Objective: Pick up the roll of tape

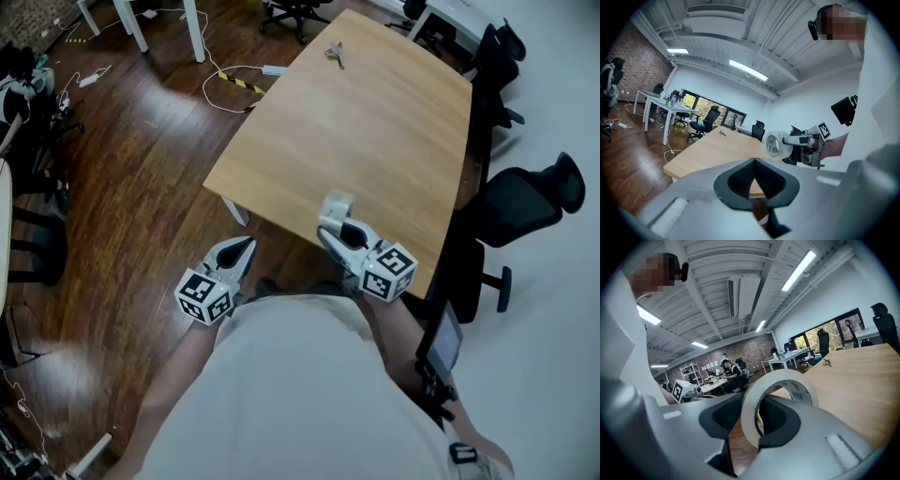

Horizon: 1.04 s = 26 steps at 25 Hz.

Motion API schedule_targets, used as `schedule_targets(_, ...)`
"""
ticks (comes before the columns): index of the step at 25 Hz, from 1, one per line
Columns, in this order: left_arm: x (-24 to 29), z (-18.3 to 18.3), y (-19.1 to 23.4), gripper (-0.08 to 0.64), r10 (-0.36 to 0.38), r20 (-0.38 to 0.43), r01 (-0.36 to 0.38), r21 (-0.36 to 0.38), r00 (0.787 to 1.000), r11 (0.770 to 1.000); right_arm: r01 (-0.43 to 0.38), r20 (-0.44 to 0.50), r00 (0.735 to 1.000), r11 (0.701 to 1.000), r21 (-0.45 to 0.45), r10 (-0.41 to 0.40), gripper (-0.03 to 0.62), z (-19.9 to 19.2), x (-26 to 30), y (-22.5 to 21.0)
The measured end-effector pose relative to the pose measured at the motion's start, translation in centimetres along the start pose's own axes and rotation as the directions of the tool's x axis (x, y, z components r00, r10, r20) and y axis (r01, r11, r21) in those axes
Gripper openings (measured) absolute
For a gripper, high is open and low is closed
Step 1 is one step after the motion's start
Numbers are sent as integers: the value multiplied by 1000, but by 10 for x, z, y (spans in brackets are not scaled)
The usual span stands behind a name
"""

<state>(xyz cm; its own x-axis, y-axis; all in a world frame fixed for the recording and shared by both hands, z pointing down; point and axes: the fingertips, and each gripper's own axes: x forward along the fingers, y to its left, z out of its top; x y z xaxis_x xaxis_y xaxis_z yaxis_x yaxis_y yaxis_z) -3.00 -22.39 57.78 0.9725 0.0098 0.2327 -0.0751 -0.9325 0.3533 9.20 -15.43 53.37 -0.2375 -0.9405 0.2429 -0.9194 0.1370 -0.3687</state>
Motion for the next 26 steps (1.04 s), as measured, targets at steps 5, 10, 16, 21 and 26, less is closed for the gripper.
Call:
schedule_targets(5,2,6,-4,6,-15,0,15,18,1000,1000,-10,18,1000,1000,20,9,121,-6,-1,8)
schedule_targets(10,-5,-4,-6,6,-14,-14,14,9,1000,1000,-34,13,999,999,36,34,121,-16,0,19)
schedule_targets(16,-5,-12,-12,6,-21,-25,21,-3,999,1000,-33,14,999,999,39,33,121,-22,-3,22)
schedule_targets(21,-1,-10,-19,6,-34,-24,34,4,999,999,-40,10,999,998,39,40,121,-23,-7,24)
schedule_targets(26,-4,-12,-27,6,-42,-29,42,-3,999,999,-48,7,999,998,37,48,121,-21,-5,26)
